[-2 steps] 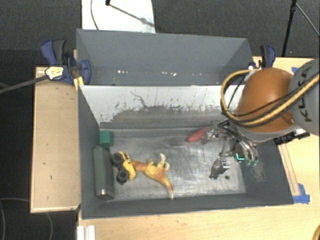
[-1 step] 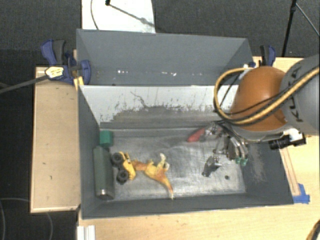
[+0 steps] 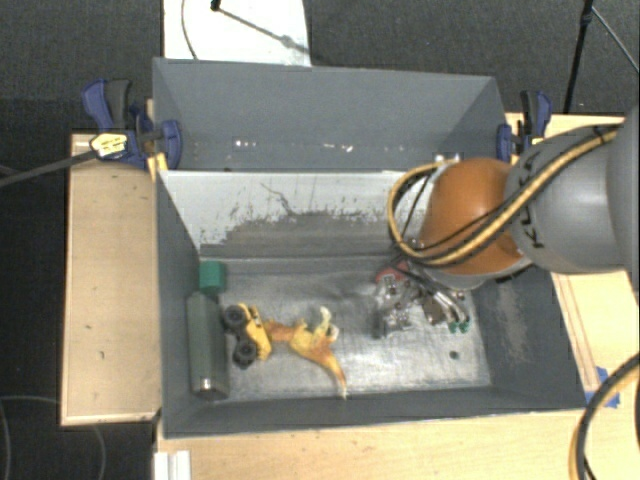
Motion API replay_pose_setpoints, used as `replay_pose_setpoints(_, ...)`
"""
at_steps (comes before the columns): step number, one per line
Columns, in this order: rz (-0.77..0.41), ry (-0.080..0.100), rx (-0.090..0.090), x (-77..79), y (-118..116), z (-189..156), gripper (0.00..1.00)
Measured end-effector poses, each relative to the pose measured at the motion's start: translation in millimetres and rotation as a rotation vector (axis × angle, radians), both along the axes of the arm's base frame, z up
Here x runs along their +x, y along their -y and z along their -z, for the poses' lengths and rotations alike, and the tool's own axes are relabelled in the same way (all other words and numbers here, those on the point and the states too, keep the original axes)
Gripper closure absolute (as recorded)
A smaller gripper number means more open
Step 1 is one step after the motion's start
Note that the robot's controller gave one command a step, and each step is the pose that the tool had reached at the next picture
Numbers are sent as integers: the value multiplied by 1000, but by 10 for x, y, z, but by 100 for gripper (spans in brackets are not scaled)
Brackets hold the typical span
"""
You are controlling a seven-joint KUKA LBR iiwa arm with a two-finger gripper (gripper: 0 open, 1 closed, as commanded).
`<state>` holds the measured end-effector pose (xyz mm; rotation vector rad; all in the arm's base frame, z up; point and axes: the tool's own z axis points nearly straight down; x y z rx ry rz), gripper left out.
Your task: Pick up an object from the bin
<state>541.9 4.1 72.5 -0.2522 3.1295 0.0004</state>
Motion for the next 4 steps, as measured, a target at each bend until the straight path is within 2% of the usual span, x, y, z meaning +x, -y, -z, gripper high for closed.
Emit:
replay_pose_setpoints(1, 0, 0, 0, -1, 1, -3, 100)
replay_pose_setpoints(2, 18, -2, 0, -427, -132, -241, 100)
replay_pose_setpoints(3, 63, 0, 1, -393, -439, -388, 0)
replay_pose_setpoints(4, 63, 0, 1, -394, -439, -388, 0)
